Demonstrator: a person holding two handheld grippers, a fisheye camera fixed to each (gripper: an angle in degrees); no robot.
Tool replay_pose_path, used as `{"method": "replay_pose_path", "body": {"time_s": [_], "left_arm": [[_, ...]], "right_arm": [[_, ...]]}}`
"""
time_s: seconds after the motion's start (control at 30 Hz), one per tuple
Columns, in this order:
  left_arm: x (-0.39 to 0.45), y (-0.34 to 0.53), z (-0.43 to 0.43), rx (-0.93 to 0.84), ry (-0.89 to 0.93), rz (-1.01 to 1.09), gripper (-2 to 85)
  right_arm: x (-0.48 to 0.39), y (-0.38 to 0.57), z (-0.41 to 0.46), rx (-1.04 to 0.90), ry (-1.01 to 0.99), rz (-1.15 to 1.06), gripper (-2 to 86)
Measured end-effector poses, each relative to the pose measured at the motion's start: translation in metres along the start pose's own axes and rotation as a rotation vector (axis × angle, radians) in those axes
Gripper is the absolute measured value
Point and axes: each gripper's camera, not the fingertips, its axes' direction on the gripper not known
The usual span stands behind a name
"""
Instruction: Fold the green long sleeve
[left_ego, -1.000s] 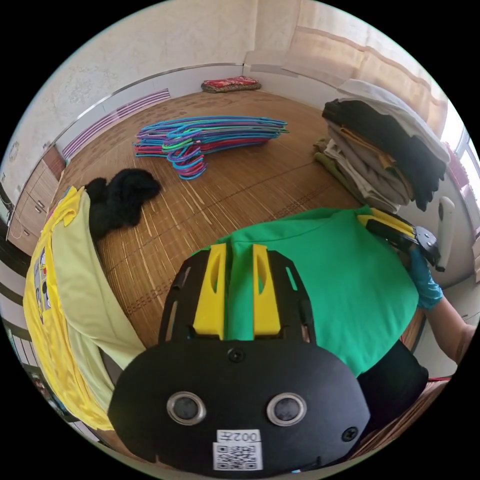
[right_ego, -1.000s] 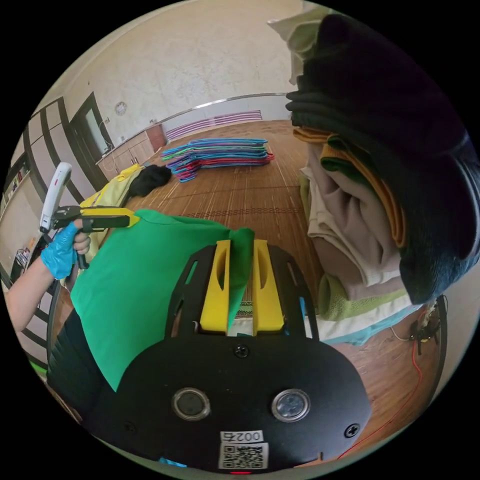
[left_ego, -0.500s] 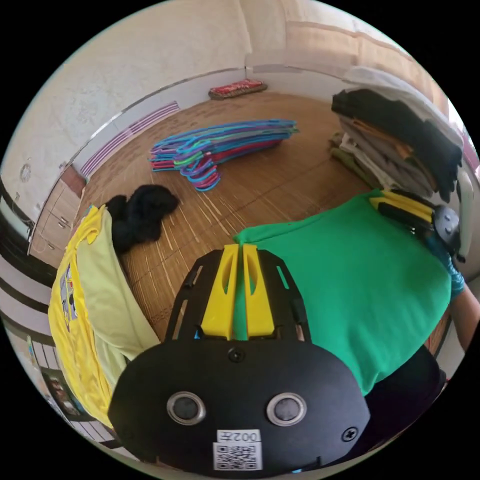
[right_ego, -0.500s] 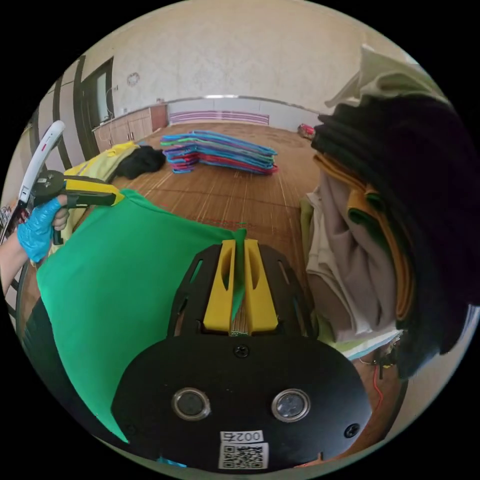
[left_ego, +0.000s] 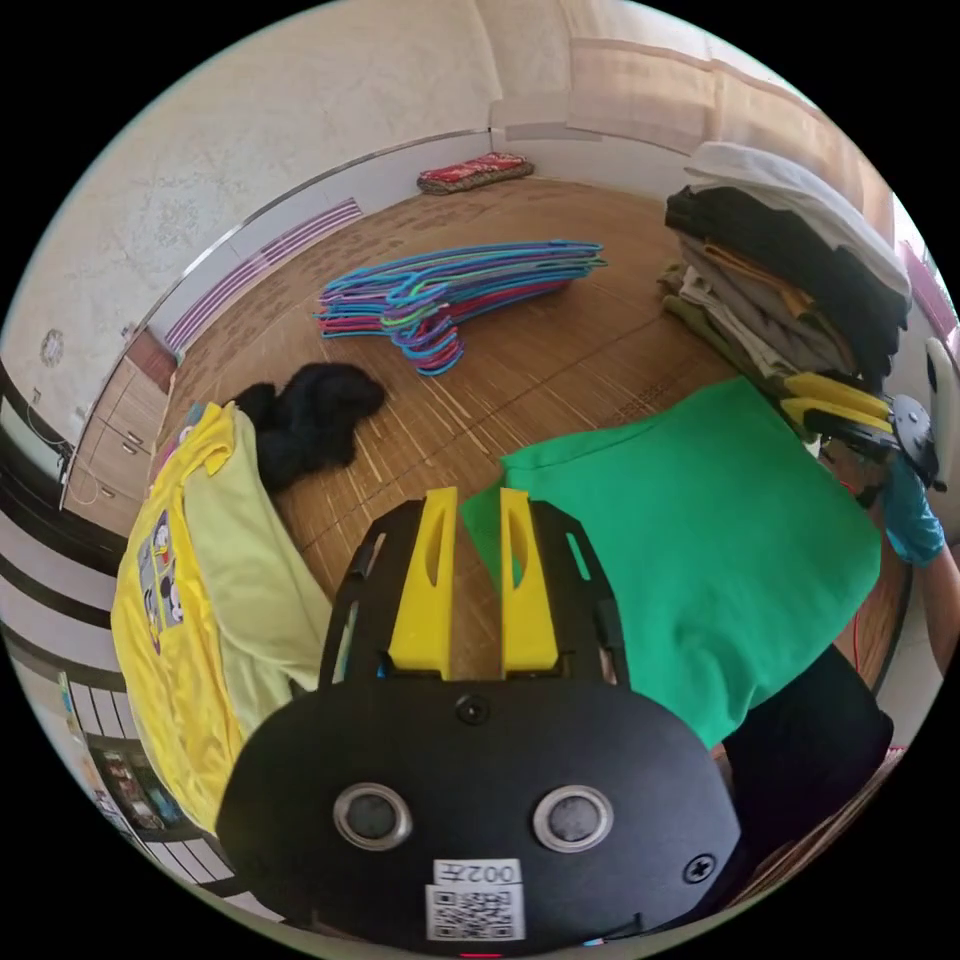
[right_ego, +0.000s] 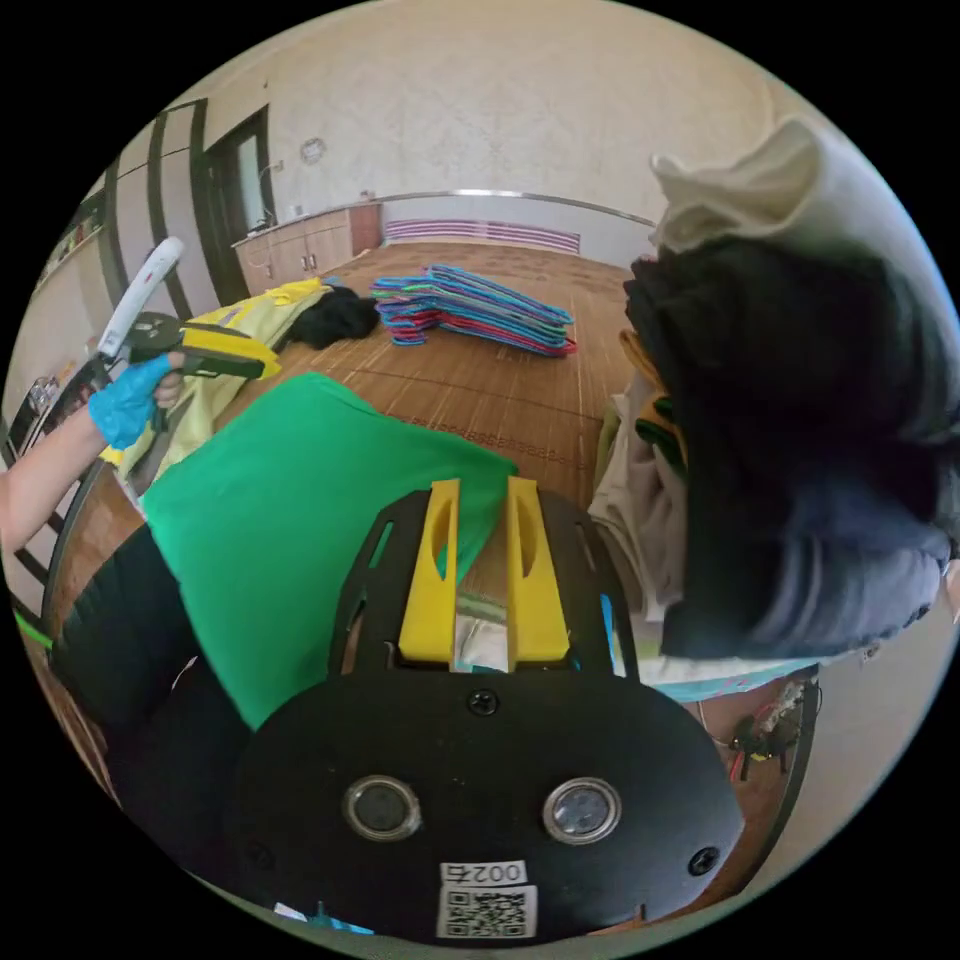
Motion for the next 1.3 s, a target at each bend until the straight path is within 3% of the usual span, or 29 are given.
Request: {"method": "replay_pose_path", "body": {"time_s": [0.27, 0.4, 0.6, 0.73, 0.97, 1.3], "left_arm": [[-0.002, 0.062, -0.042, -0.017, 0.156, 0.107, 10.3], [0.015, 0.096, -0.042, -0.101, 0.267, 0.208, 13.0], [0.032, 0.125, -0.028, -0.174, 0.257, 0.207, 12.3], [0.033, 0.132, -0.022, -0.168, 0.282, 0.17, 10.7], [0.04, 0.142, -0.018, -0.185, 0.255, 0.157, 8.2], [0.05, 0.153, -0.029, -0.164, 0.226, 0.095, 5.1]], "right_arm": [[-0.009, 0.075, -0.084, -0.012, -0.361, -0.13, 12.4], [-0.017, 0.101, -0.082, -0.053, -0.41, -0.118, 13.3], [-0.035, 0.111, -0.065, 0.019, -0.437, -0.084, 9.6], [-0.027, 0.116, -0.064, 0.025, -0.562, -0.033, 4.9], [-0.039, 0.127, -0.069, -0.169, -0.469, -0.198, 1.0], [-0.061, 0.142, -0.08, -0.125, -0.355, -0.095, 0.0]]}}
